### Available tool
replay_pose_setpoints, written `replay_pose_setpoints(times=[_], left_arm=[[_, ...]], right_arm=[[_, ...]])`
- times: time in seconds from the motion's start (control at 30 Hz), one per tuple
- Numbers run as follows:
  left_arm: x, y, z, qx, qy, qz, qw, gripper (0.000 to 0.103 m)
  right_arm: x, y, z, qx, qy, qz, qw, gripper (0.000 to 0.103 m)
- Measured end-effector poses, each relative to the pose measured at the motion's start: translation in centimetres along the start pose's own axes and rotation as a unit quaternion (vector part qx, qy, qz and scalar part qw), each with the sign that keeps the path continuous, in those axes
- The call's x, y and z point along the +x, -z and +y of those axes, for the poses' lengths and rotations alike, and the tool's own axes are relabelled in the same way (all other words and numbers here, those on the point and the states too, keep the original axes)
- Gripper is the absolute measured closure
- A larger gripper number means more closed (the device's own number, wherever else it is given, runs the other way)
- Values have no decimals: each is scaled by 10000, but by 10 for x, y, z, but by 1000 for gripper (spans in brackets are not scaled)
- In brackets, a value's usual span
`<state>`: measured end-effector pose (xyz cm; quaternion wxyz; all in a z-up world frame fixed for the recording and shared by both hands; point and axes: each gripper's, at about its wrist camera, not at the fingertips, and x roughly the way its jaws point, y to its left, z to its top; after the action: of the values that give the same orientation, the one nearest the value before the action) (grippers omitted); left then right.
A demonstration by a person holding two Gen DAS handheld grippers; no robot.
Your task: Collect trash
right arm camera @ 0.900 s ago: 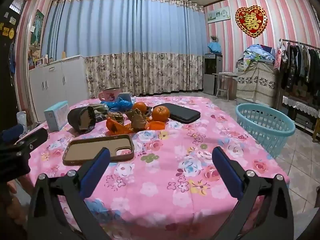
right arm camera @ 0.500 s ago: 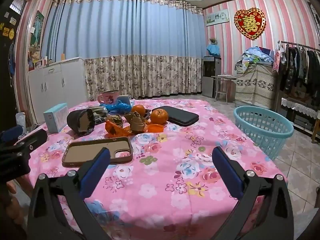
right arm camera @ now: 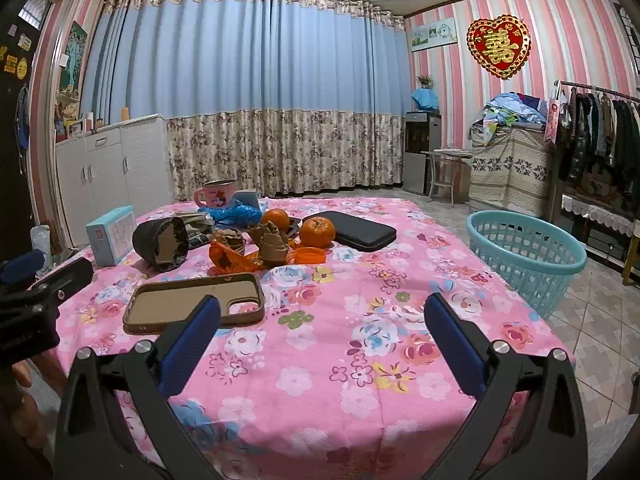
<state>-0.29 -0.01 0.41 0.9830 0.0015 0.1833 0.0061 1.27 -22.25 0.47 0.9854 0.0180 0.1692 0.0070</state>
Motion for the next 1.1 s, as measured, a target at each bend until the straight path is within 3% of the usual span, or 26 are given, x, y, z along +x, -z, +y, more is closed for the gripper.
replay_pose_setpoints(times=[1.1], left_arm=[[0, 0, 2, 36, -7, 11, 10000, 5]], right_arm=[[4, 1, 6, -8, 5, -35, 10000, 4]])
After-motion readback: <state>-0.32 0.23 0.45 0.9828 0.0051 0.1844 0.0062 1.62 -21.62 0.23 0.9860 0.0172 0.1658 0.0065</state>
